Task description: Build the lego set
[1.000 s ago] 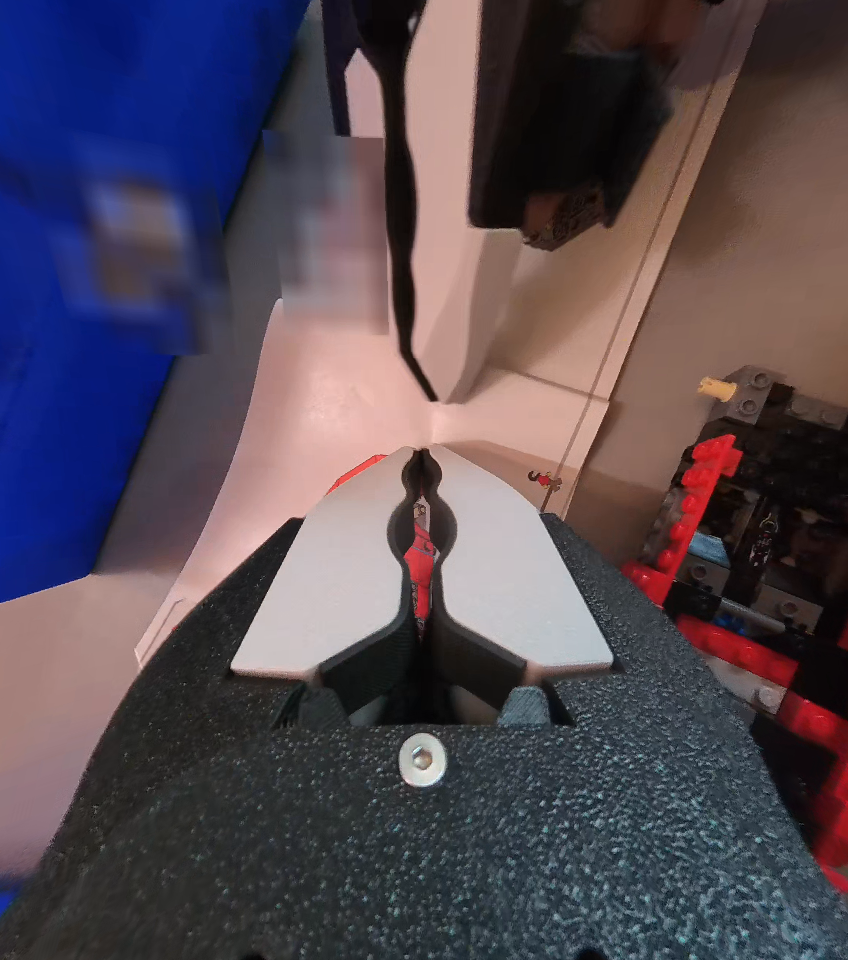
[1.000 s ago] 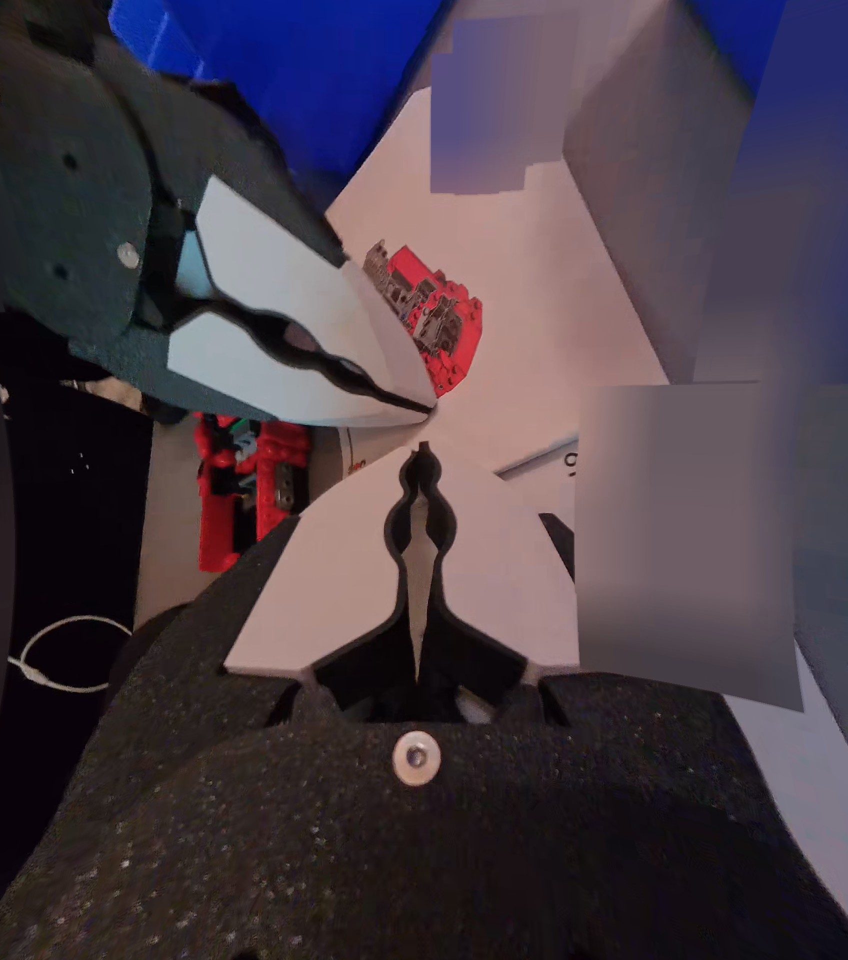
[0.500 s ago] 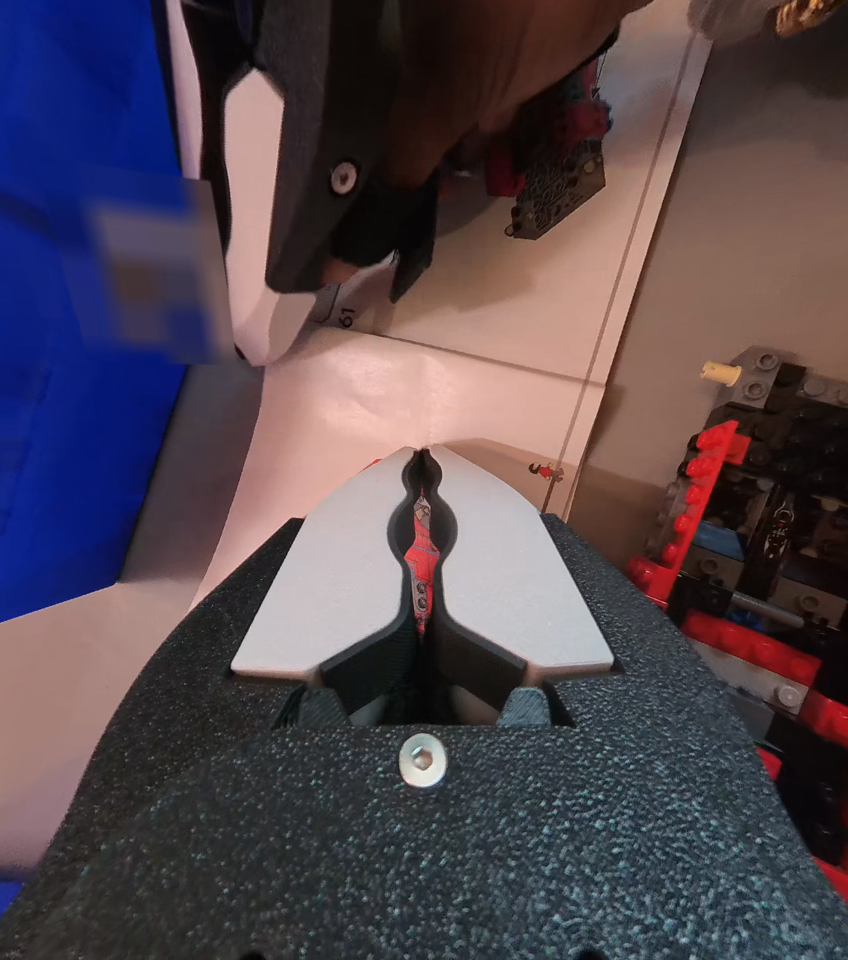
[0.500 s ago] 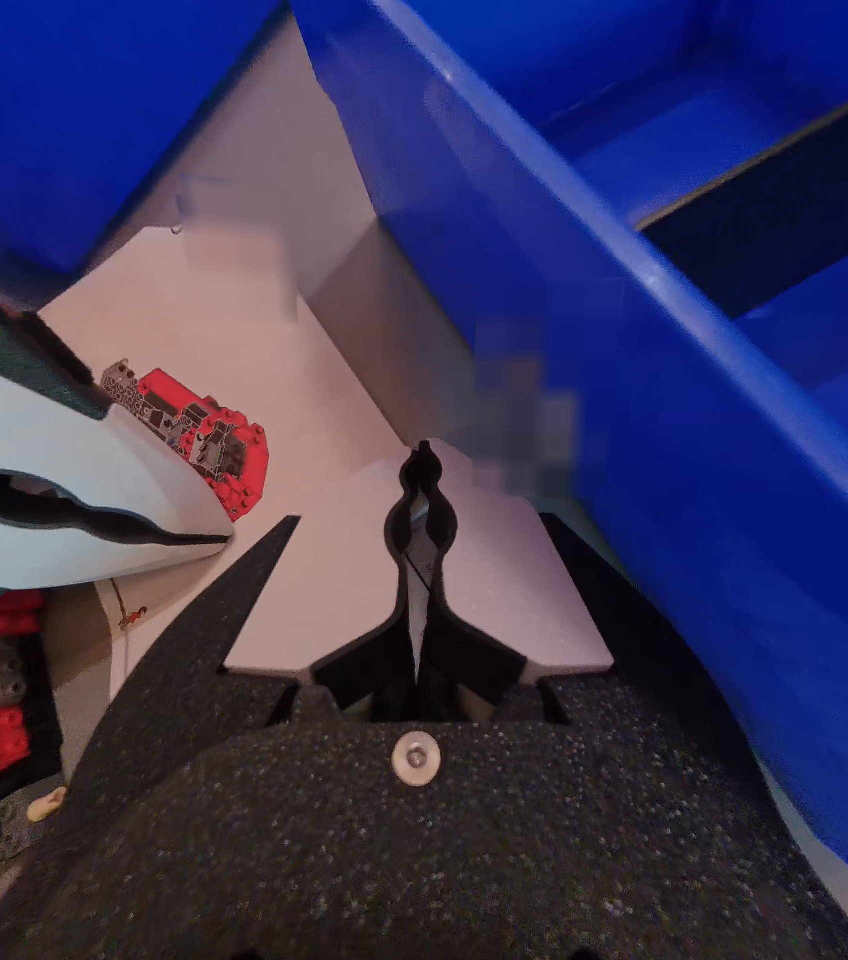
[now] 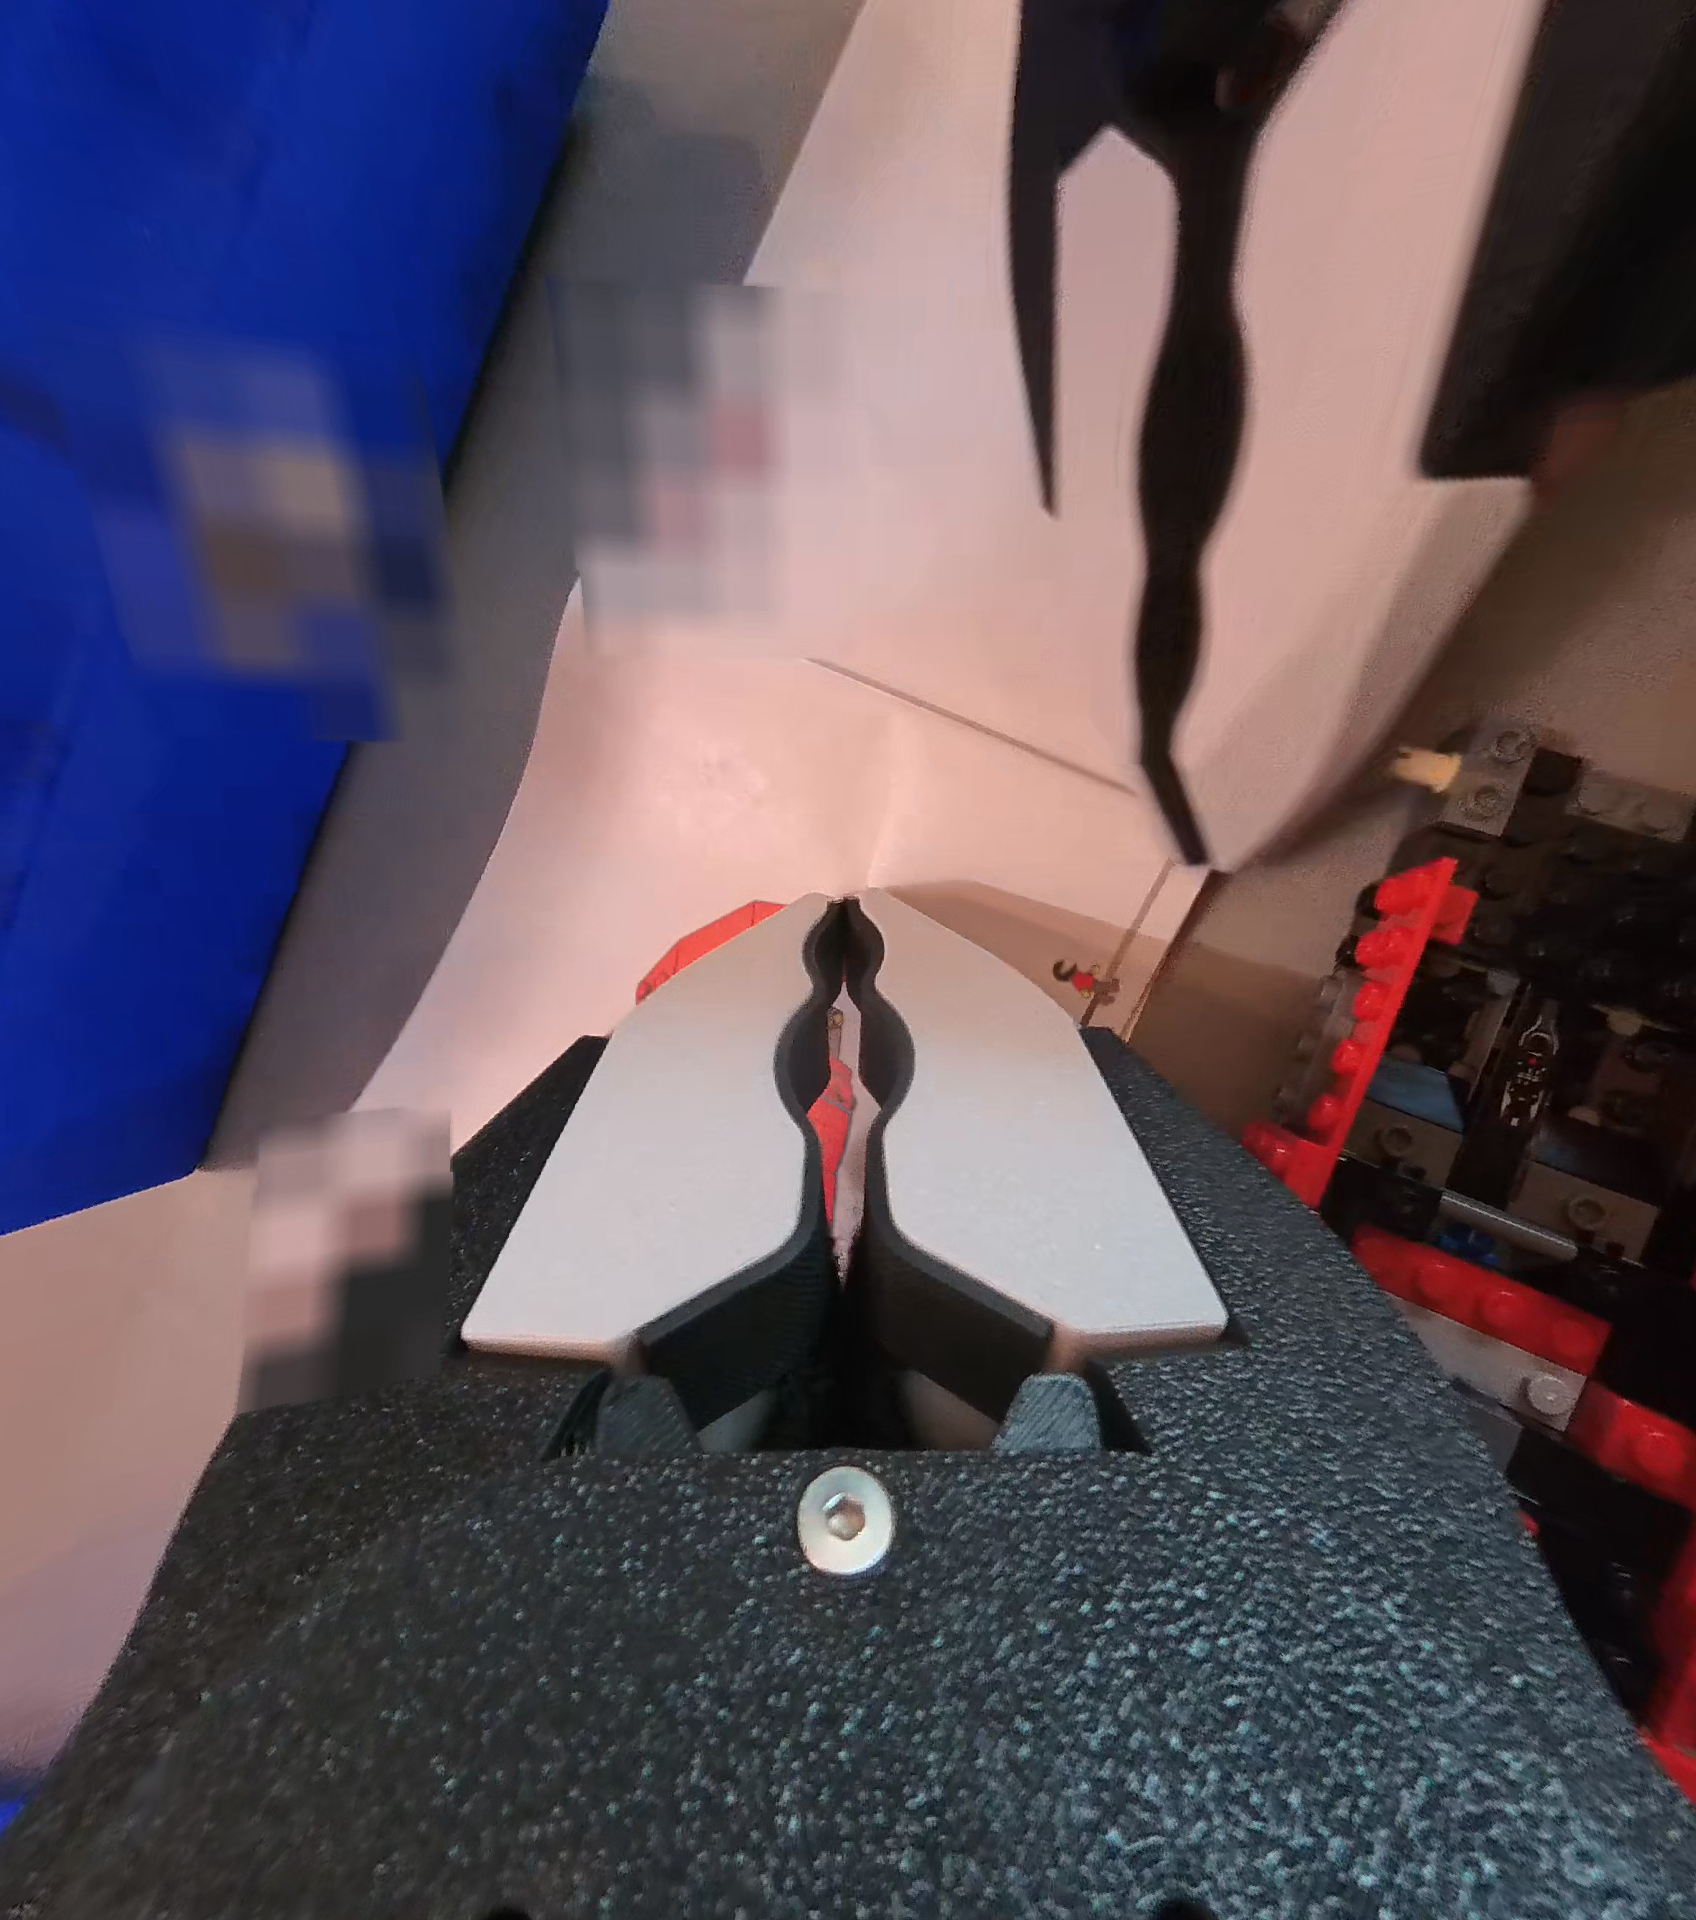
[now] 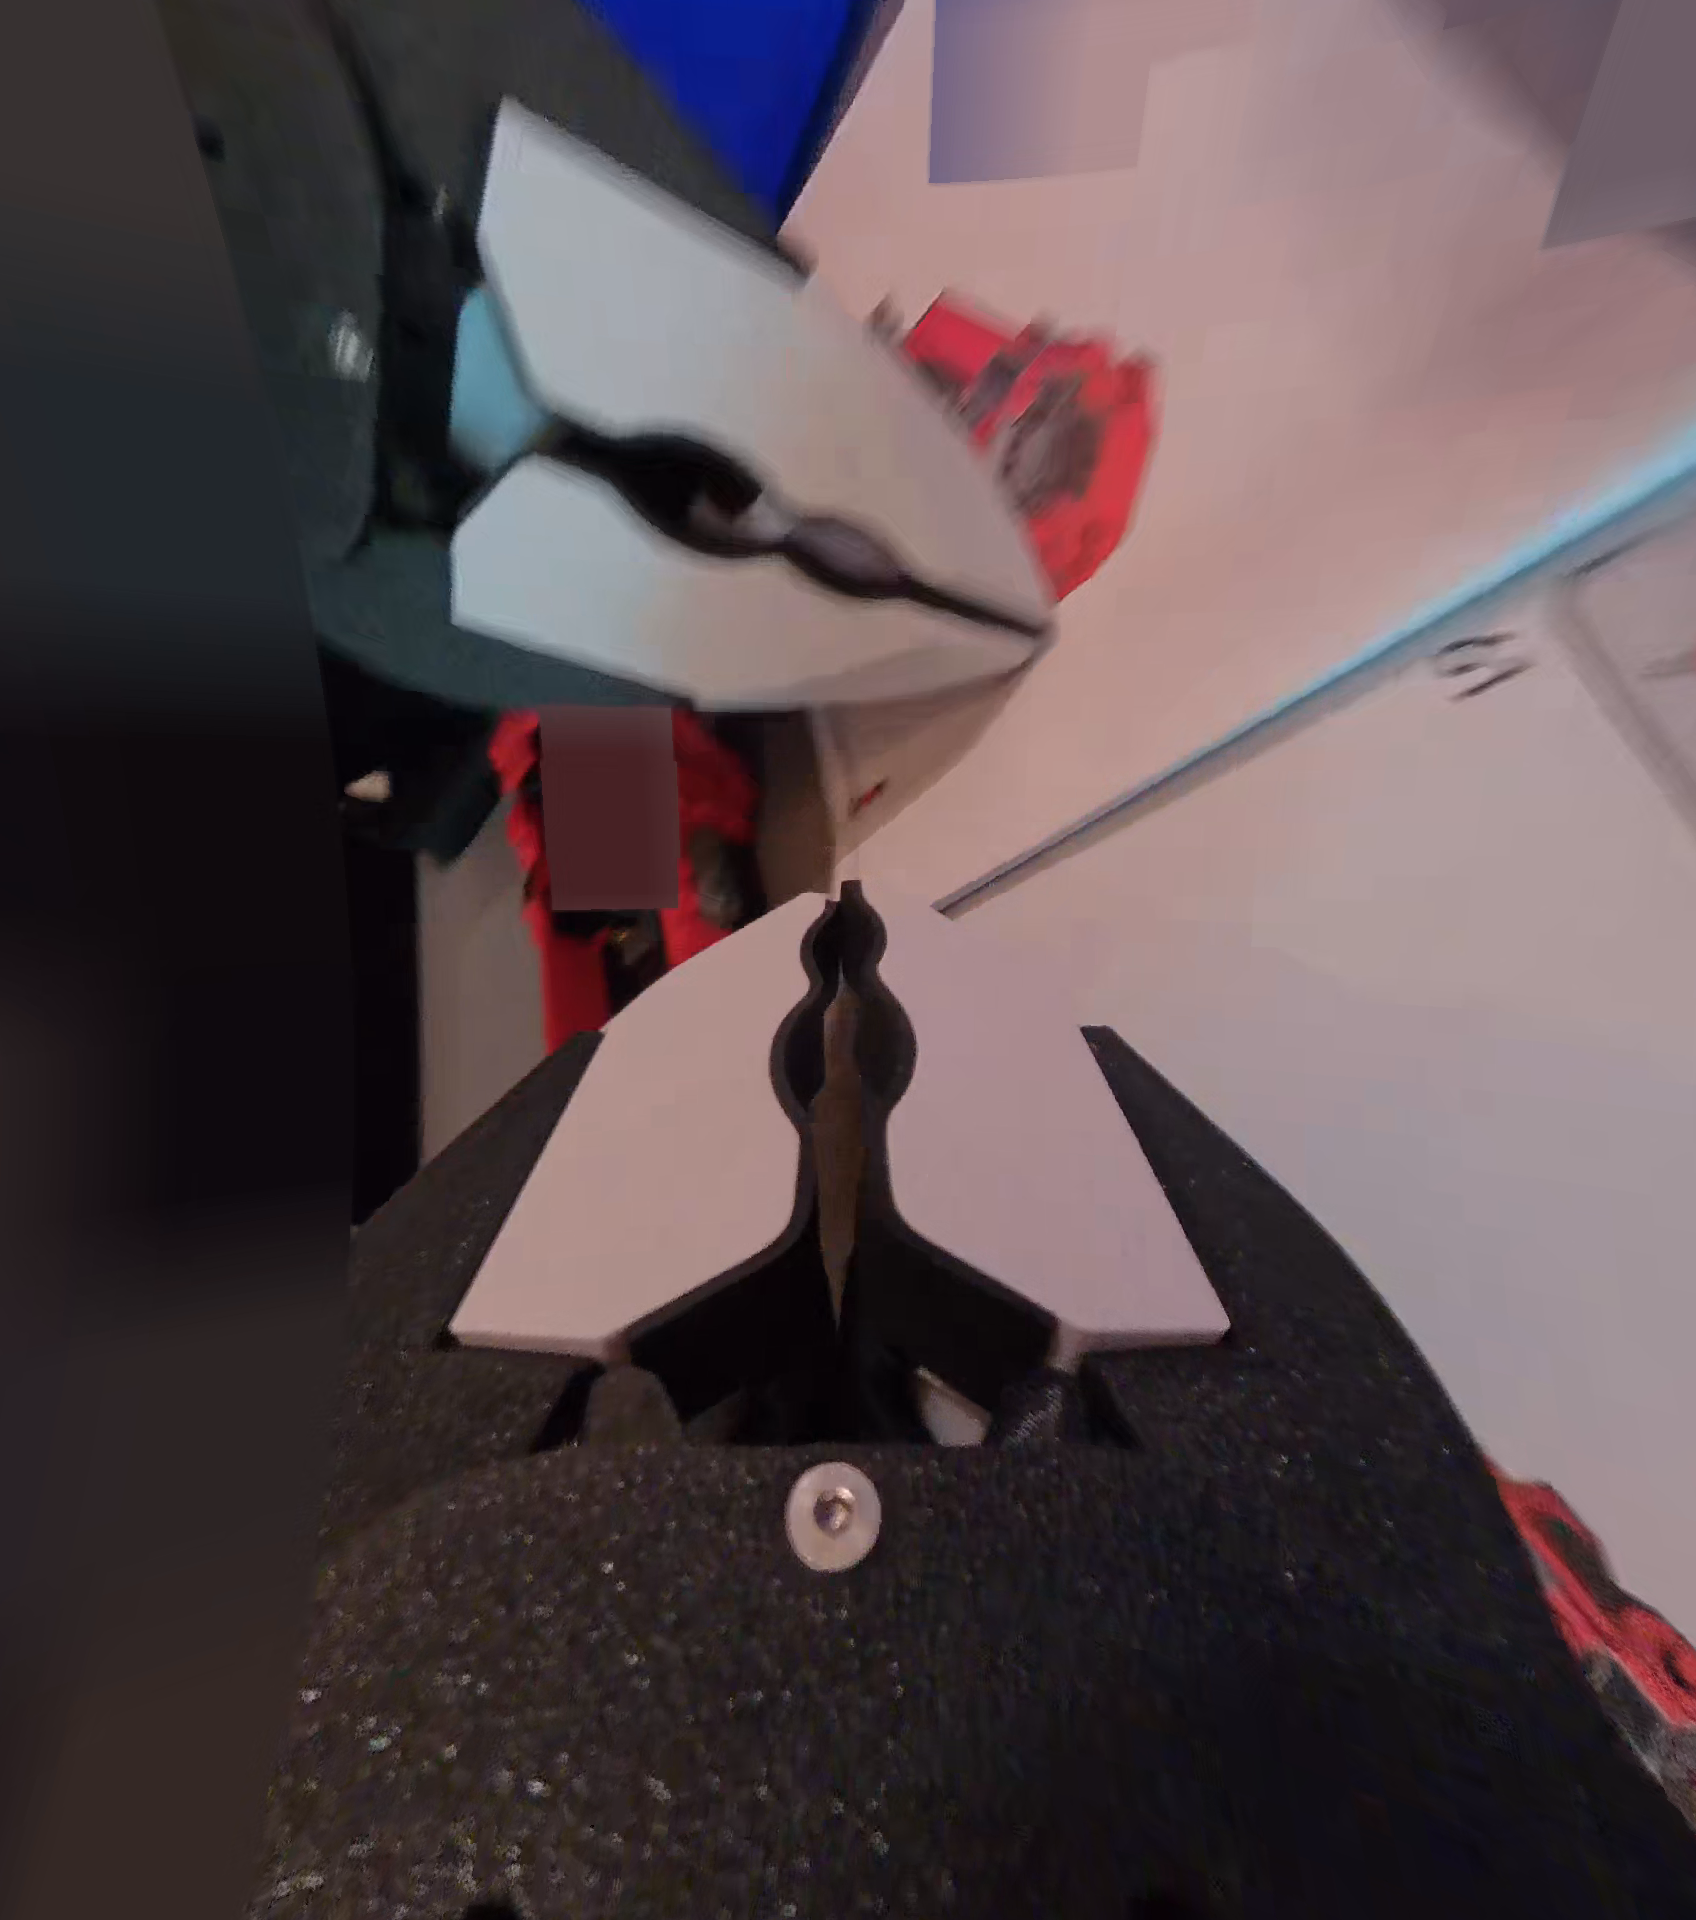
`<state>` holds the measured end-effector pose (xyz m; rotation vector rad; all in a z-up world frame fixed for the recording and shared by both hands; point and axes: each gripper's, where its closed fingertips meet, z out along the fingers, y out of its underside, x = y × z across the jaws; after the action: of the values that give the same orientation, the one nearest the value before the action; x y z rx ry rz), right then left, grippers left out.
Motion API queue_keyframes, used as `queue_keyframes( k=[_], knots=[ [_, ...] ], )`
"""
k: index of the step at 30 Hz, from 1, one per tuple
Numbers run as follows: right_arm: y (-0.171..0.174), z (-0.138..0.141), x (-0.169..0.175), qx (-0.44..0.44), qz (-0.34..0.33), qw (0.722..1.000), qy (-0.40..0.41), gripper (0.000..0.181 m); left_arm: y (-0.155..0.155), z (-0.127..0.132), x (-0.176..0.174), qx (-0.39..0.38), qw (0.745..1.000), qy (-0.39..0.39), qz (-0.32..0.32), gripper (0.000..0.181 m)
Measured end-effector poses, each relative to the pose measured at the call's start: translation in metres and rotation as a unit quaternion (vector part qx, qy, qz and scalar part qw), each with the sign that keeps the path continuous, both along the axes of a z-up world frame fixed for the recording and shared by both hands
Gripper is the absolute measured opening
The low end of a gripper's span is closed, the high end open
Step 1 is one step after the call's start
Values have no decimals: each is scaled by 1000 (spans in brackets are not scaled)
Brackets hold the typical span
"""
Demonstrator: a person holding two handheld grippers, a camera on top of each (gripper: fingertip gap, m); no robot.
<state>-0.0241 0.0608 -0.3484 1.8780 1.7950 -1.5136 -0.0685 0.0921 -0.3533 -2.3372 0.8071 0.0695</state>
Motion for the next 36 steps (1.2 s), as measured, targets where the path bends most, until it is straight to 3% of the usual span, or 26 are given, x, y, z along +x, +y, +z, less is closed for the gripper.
queue_keyframes(
  k=[4, 9, 11, 13, 17, 19, 23, 26, 29, 30, 31, 32, 36],
  knots=[
    [-9, -4, 13, 14, 45, 999, -18, 0, 0, 0, 0, 0, 1000, -2, -3, 0],
    [-11, 15, 5, 10, 66, 998, 20, 0, 0, 0, 1, -1, 1000, -7, -3, 0],
    [-11, 39, 5, -18, 73, 995, 59, 0, 0, 0, 1, 0, 1000, -9, -2, 0],
    [2, 57, -6, -14, 36, 993, 110, 0, 0, 0, 1, -1, 1000, -7, -3, 0],
    [51, 16, -35, 109, -84, 987, 84, 0, 0, 0, 1, 1, 1000, 2, -5, 0],
    [67, -2, -41, 167, -95, 979, 65, 0, 0, 0, 1, 3, 1000, 7, -6, 0],
    [102, -3, -60, 250, -148, 955, 64, 0, 0, 0, 1, -3, 1000, 3, -2, 0],
    [109, -2, -65, 302, -149, 939, 77, 0, 0, 0, 1, -4, 1000, -4, 4, 0],
    [104, 8, -46, 338, -157, 925, 71, 2, 0, 0, 1, -3, 1000, -7, 11, 0],
    [100, 9, -35, 346, -160, 923, 58, 66, 0, 0, 1, -4, 1000, -8, 13, 0],
    [95, 7, -19, 350, -157, 923, 30, 77, 0, 0, 1, -4, 1000, -5, 14, 0],
    [89, 4, -4, 353, -157, 922, 7, 84, 0, 0, 0, -4, 1000, 1, 14, 0],
    [83, -9, 42, 376, -211, 901, -46, 73, 0, 0, 1, 2, 999, 33, 16, 0]
  ],
)
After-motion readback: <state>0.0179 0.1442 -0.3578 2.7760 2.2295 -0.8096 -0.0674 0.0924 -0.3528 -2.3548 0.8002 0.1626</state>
